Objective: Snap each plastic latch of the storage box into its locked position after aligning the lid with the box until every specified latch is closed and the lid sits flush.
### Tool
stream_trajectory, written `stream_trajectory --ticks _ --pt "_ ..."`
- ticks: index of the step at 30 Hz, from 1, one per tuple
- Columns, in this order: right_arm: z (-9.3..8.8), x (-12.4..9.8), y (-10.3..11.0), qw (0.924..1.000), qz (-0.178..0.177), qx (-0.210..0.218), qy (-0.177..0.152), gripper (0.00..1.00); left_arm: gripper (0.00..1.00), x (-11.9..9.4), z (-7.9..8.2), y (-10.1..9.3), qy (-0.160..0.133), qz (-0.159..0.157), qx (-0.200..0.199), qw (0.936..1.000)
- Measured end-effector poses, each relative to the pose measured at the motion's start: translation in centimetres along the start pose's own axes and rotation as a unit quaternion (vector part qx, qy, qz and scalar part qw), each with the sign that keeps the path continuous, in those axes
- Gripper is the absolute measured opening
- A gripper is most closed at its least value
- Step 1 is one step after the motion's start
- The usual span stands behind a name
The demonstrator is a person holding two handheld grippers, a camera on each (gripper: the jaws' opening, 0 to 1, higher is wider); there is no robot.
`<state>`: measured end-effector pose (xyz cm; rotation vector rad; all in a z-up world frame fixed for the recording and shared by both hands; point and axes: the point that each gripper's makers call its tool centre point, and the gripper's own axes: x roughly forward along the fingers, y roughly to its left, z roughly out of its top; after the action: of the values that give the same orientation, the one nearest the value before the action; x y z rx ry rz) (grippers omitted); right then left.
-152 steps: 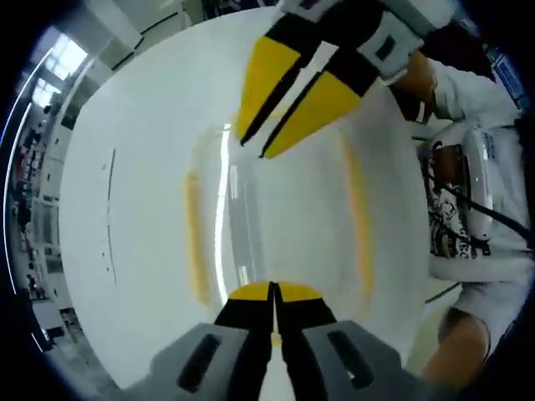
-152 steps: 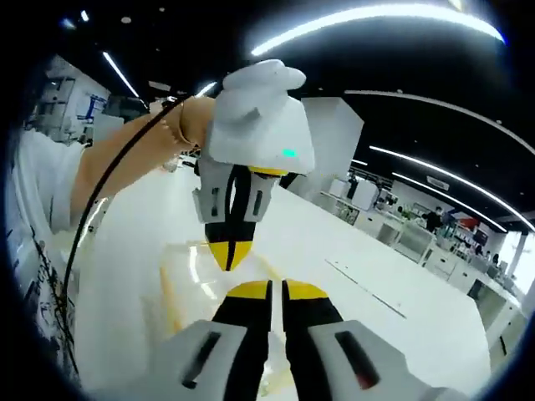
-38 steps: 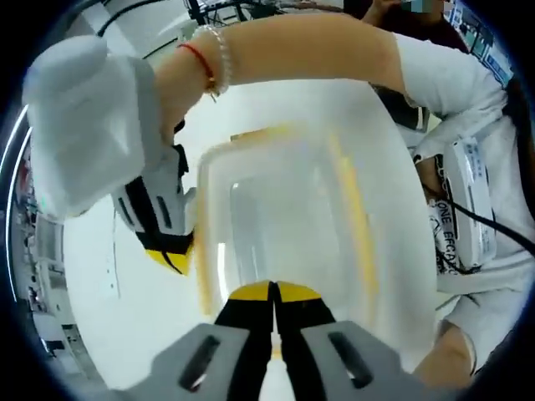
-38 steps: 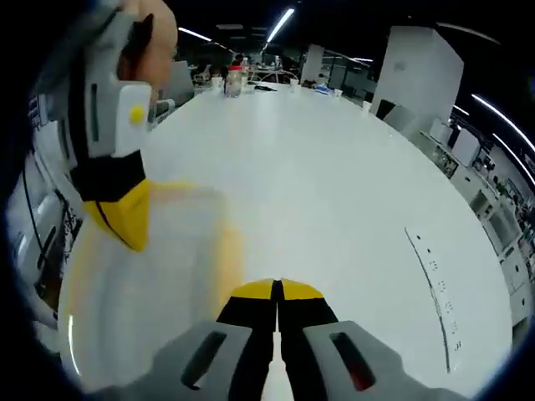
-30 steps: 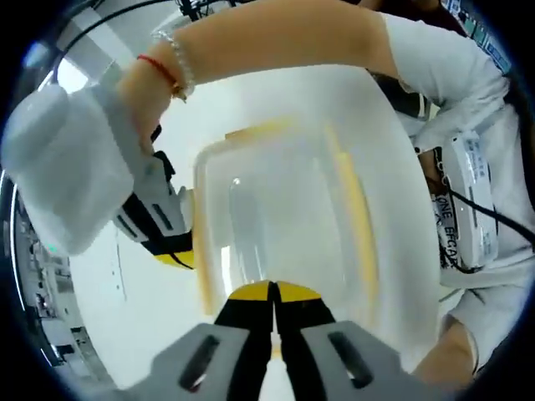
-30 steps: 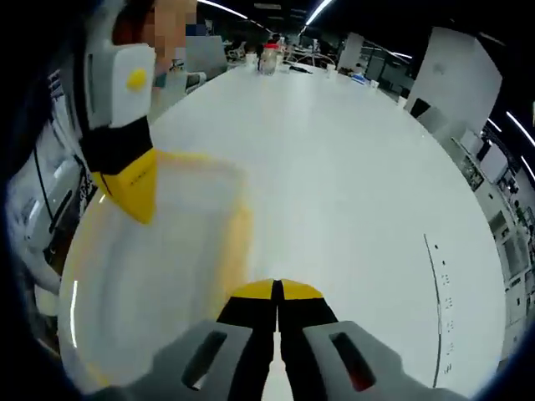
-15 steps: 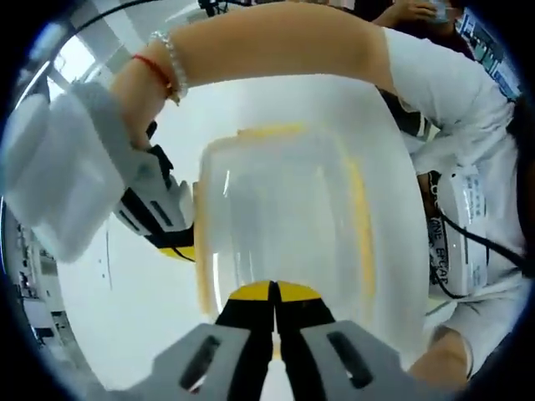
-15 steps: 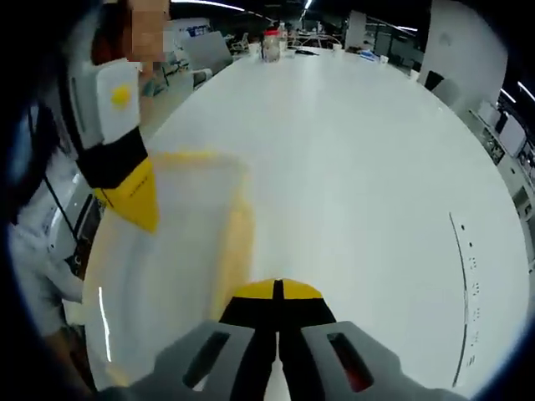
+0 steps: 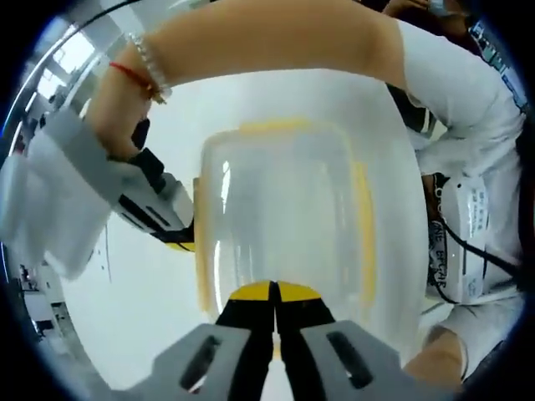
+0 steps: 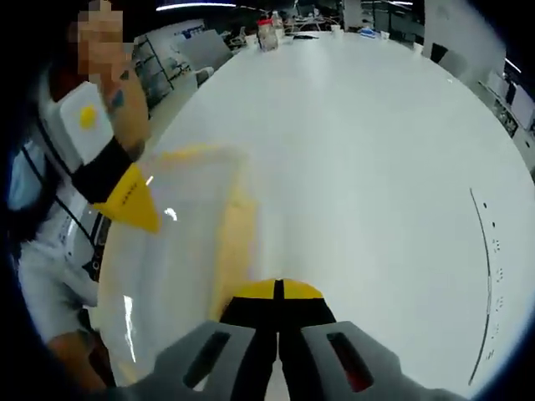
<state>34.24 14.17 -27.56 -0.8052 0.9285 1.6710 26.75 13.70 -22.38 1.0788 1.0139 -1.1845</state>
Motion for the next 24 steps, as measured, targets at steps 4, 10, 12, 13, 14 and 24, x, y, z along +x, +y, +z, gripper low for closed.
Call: stream_trajectory --ticks 4,10,12,13,14,24 --pt "-0.1 0.0 0.2 1.0000 0.001 0.006 -0.006 0.00 0.00 0.0 0.1 -0.2 0.005 0.005 0.004 1.0000" --pt "0.1 -0.1 0.1 0.9998 -0.005 0.003 -0.019 0.00 0.00 -0.1 0.2 0.2 -0.007 -0.001 -0.002 1.0000" --pt "0.9 0.0 -0.5 0.9987 -0.029 0.011 -0.039 0.00 0.00 -0.3 0.2 0.3 -0.007 -0.001 -0.001 1.0000" --pt "0.6 -0.1 -0.5 0.9988 -0.036 0.018 -0.029 0.00 0.00 -0.3 0.2 0.4 -0.006 0.000 0.015 0.9999" --pt "0.8 -0.2 -0.6 0.9985 -0.043 0.007 -0.032 0.00 0.00 -0.3 0.2 0.3 -0.006 0.000 0.011 0.9999" --pt "1.0 -1.4 -1.8 0.9908 -0.094 0.013 -0.096 0.00 0.00 -0.3 0.2 1.1 -0.016 0.003 0.006 0.9998"
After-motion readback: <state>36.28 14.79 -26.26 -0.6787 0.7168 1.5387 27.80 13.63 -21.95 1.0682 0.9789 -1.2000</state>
